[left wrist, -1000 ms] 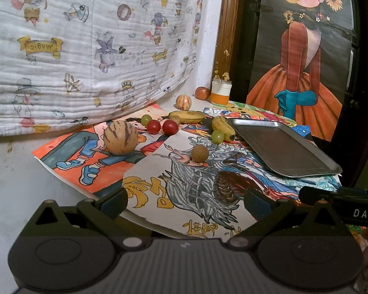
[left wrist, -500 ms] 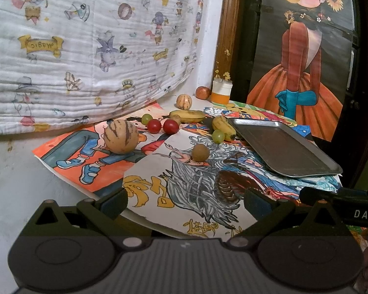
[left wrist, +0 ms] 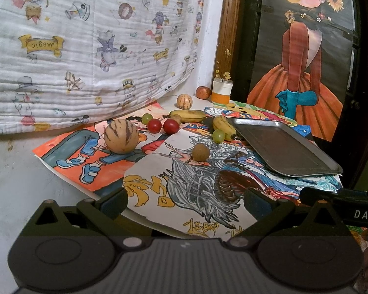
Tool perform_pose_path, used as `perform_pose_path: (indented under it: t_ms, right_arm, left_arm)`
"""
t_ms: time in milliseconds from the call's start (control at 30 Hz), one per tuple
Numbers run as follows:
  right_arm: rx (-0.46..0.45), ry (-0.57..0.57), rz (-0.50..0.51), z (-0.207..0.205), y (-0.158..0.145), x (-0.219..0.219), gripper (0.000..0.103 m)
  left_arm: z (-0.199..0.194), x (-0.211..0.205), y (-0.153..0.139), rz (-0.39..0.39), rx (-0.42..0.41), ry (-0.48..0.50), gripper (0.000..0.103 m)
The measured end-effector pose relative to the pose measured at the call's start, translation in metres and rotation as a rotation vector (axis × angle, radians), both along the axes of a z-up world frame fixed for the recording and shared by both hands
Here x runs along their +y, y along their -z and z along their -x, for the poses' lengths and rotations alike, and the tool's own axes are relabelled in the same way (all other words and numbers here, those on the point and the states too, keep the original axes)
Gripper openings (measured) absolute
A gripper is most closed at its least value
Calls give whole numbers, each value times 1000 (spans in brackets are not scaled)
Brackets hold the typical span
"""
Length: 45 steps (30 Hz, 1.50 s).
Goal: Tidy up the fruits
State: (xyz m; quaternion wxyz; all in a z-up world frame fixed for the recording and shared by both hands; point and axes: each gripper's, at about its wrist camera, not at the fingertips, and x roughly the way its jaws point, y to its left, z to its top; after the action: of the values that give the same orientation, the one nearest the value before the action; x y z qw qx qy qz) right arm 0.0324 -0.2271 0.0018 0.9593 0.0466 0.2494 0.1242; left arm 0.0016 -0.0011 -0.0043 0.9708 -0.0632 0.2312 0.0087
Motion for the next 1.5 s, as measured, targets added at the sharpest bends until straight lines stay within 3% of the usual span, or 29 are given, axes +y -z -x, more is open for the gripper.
perform_pose_path:
  t_ms: [900,1267,1500]
  right_arm:
    - [5,-9,10,-1,1,1,103]
    - [44,-154,21,-29,-25,8,103]
    - [23,-303,121,-62,-51,34,103]
  left_arm:
    - [0,0,1,-1,5,-8,103]
    - [-17,25,-10,4,9,-68,103]
    - [-42,55,-16,38,38,-128,103]
